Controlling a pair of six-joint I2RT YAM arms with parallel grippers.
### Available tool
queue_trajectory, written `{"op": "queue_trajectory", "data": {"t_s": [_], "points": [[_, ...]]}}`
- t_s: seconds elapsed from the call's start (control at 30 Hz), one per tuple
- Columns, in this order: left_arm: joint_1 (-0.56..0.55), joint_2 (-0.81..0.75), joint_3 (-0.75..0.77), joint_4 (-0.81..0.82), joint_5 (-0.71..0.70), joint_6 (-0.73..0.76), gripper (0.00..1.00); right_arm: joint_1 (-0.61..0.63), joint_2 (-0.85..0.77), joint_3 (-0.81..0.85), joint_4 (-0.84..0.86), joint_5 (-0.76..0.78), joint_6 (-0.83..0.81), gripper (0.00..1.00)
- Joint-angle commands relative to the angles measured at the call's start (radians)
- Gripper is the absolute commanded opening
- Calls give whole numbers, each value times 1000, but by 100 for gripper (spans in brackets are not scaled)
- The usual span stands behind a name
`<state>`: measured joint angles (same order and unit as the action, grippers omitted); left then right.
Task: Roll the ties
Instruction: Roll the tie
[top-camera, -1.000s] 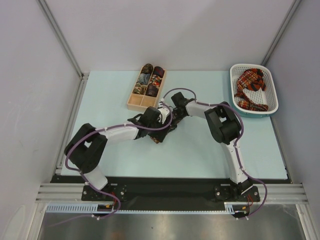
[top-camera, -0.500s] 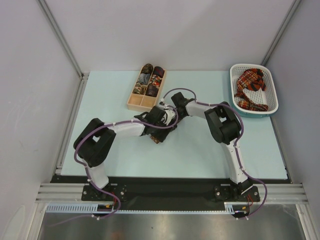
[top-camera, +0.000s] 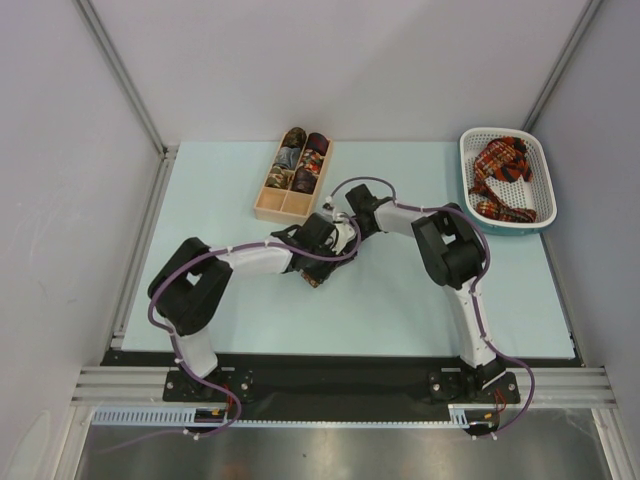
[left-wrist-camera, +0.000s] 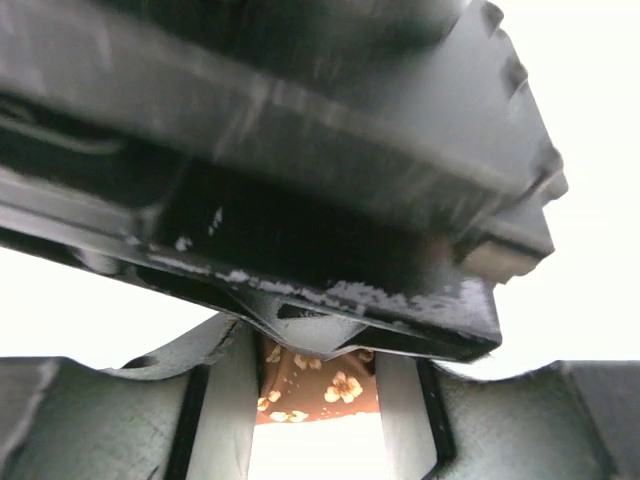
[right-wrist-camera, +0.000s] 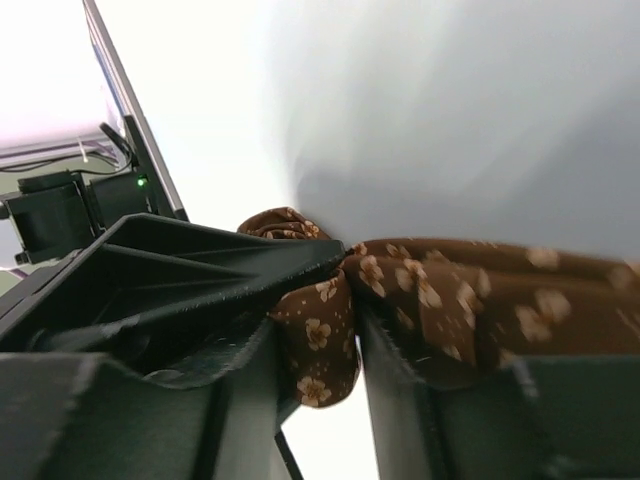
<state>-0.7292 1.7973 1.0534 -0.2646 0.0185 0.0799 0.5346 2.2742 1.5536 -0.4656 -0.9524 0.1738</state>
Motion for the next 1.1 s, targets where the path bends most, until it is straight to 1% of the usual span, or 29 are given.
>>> {"op": "queue_trajectory", "data": {"t_s": [0.0, 0.13, 0.2, 0.23, 0.27, 0.37, 0.43, 0.53, 0.57, 0.6, 0.67, 0.73, 0.77, 0.8, 0.83, 0.87, 0.93, 0.97, 1.07], "points": [[-1, 43, 3, -54, -9, -23, 37, -5, -50, -27, -22, 130, -20, 46], [-1, 45, 3, -56, -12, -25, 36, -21, -79, -32, -13, 135, -10, 48], [-1, 42, 0, -53, -15, -25, 35, -21, -88, -29, -16, 139, -8, 47], [-1, 37, -1, -53, -15, -25, 35, -22, -90, -32, -18, 138, -10, 44], [-1, 36, -1, -53, -15, -26, 35, -18, -90, -33, -18, 135, -11, 37], [-1, 30, 3, -47, -9, -31, 38, -10, -81, -38, -27, 139, -20, 28], [-1, 28, 7, -48, -3, -32, 43, -1, -70, -43, -27, 139, -20, 25], [-1, 30, 20, -50, 1, -32, 54, 10, -61, -52, -21, 138, -19, 21], [-1, 34, 31, -51, 8, -34, 63, 13, -58, -52, -21, 138, -20, 20], [-1, 34, 33, -53, 8, -35, 66, 16, -56, -53, -19, 138, -19, 20], [-1, 40, 36, -53, 1, -34, 68, 21, -48, -56, -18, 135, -17, 19], [-1, 43, 37, -56, 4, -29, 64, 24, -48, -62, -12, 135, -14, 19], [-1, 48, 37, -58, 6, -28, 54, 22, -50, -63, -11, 139, -14, 20], [-1, 51, 37, -61, 8, -26, 50, 21, -51, -63, -11, 142, -11, 21], [-1, 53, 36, -62, 8, -28, 46, 16, -54, -64, -10, 144, -10, 28], [-1, 54, 33, -62, 8, -28, 40, 13, -67, -69, -7, 145, -7, 30], [-1, 51, 28, -67, 6, -29, 35, 4, -81, -72, 5, 150, 6, 36], [-1, 50, 23, -67, 3, -31, 34, -7, -91, -72, 5, 156, 9, 40], [-3, 50, 19, -71, 0, -31, 33, -33, -130, -69, 8, 173, 26, 46]]}}
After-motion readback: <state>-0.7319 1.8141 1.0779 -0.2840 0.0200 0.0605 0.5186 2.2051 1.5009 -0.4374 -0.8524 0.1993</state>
